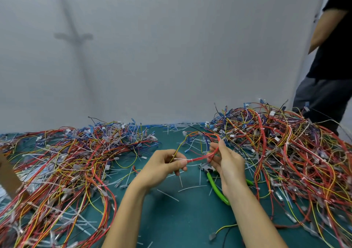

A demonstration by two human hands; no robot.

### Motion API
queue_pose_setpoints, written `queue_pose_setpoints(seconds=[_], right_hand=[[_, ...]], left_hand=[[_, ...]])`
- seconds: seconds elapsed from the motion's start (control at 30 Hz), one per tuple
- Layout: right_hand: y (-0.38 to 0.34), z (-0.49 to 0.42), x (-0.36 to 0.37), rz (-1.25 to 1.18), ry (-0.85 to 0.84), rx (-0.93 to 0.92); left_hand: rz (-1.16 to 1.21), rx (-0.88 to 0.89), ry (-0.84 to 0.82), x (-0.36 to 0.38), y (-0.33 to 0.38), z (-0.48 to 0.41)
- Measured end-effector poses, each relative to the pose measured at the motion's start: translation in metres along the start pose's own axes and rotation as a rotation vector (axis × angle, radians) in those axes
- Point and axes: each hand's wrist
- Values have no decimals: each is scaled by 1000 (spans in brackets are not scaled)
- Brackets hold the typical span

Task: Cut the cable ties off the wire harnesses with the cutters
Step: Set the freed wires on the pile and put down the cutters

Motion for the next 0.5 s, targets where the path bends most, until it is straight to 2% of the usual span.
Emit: queue_pose_setpoints(seconds=[0.17,0.33,0.4,0.5], right_hand=[[1,3,4,96,-18,-100],[-4,12,9,69,-206,-95],[-7,14,8,26,-222,-100],[-10,14,5,-66,-198,-83]], left_hand=[[225,31,186,4,5,-3],[571,10,147,9,11,-5],[584,4,117,9,12,-5],[425,-3,86,11,14,-3]])
Point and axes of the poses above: each hand's wrist, its own z-axis away from the middle knuckle, its own x-axis out of the palm, y = z × x, and after that the axes turned 5 degrees about x, right-handed
